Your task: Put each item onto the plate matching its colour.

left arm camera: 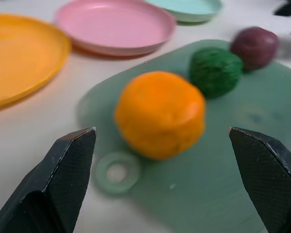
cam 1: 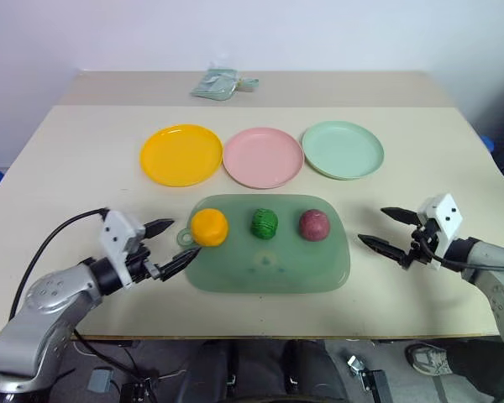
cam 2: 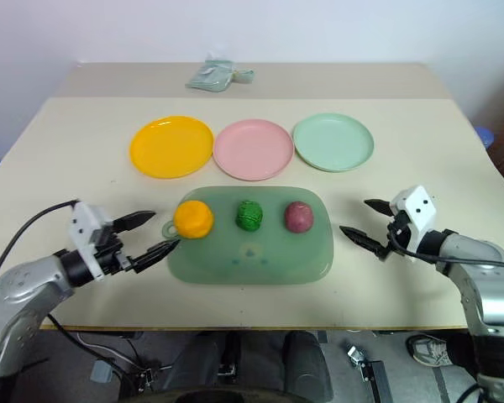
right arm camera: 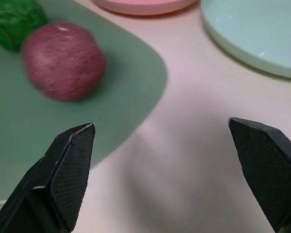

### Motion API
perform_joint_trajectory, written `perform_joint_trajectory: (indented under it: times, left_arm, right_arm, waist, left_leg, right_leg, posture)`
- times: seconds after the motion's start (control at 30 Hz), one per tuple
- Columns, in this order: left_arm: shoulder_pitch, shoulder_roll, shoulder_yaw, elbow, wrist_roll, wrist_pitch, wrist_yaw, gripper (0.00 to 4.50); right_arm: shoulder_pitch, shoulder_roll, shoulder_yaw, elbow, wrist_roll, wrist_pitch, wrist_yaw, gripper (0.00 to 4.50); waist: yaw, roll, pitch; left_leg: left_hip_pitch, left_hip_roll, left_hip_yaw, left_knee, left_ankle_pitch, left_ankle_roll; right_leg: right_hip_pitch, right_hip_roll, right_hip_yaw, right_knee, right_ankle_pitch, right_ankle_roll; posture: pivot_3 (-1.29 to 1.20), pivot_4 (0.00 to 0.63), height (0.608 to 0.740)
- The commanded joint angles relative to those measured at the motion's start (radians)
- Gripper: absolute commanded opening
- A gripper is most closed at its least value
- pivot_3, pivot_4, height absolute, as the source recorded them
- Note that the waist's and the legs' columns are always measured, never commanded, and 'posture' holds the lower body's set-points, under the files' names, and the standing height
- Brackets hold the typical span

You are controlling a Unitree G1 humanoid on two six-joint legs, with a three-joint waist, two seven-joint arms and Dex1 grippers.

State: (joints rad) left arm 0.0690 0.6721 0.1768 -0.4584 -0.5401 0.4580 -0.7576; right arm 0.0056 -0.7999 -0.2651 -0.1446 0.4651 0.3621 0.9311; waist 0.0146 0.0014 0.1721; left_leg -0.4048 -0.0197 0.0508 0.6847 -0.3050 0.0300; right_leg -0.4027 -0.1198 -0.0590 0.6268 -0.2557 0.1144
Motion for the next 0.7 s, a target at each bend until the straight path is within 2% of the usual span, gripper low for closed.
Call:
perform_joint_trajectory:
  times: [0.03, 0.23, 0.43, 0.6, 0.7]
  left_arm:
    - [-0.086, 0.010, -0.061, 0.089, 0.057, -0.045, -0.042, 4.50]
    - [-0.235, -0.019, -0.169, 0.269, 0.139, -0.113, -0.112, 4.50]
    - [-0.320, -0.061, -0.210, 0.373, 0.159, -0.134, -0.148, 4.50]
    - [-0.345, -0.082, -0.186, 0.422, 0.172, -0.142, -0.130, 3.21]
    - [-0.391, -0.129, -0.113, 0.461, 0.182, -0.169, -0.008, 3.21]
  right_arm:
    - [0.070, -0.014, -0.057, -0.143, 0.059, 0.025, 0.021, 4.47]
    - [0.179, 0.022, -0.033, -0.374, 0.112, 0.087, -0.024, 4.47]
    - [0.219, 0.074, 0.005, -0.462, 0.105, 0.116, -0.104, 4.47]
    - [0.218, 0.095, 0.042, -0.516, 0.116, 0.141, -0.152, 4.50]
    - [0.189, 0.093, 0.054, -0.522, 0.129, 0.154, -0.164, 4.50]
  waist:
    - [0.003, 0.000, 0.000]
    - [-0.001, 0.000, 0.000]
    - [0.001, -0.001, 0.000]
    - [-0.001, -0.001, 0.000]
    - [0.001, -0.001, 0.000]
  left_leg:
    - [0.000, 0.000, 0.000, 0.000, 0.000, 0.000]
    - [0.000, 0.000, 0.000, 0.000, 0.000, 0.000]
    - [0.000, 0.000, 0.000, 0.001, 0.000, 0.000]
    - [0.000, 0.000, 0.000, 0.001, 0.000, 0.000]
    - [0.000, 0.000, 0.000, 0.001, 0.000, 0.001]
  right_leg:
    - [0.000, 0.000, 0.000, 0.000, 0.000, 0.000]
    - [0.000, 0.001, 0.000, 0.001, 0.000, 0.000]
    - [0.000, 0.001, -0.001, 0.001, 0.000, 0.000]
    - [0.000, 0.001, -0.001, 0.002, 0.000, 0.001]
    - [0.000, 0.001, -0.001, 0.002, 0.000, 0.001]
  posture:
    - [0.00, 0.150, 0.740]
    - [0.00, 0.150, 0.740]
    - [0.00, 0.150, 0.740]
    - [0.00, 0.150, 0.740]
    - [0.00, 0.150, 0.740]
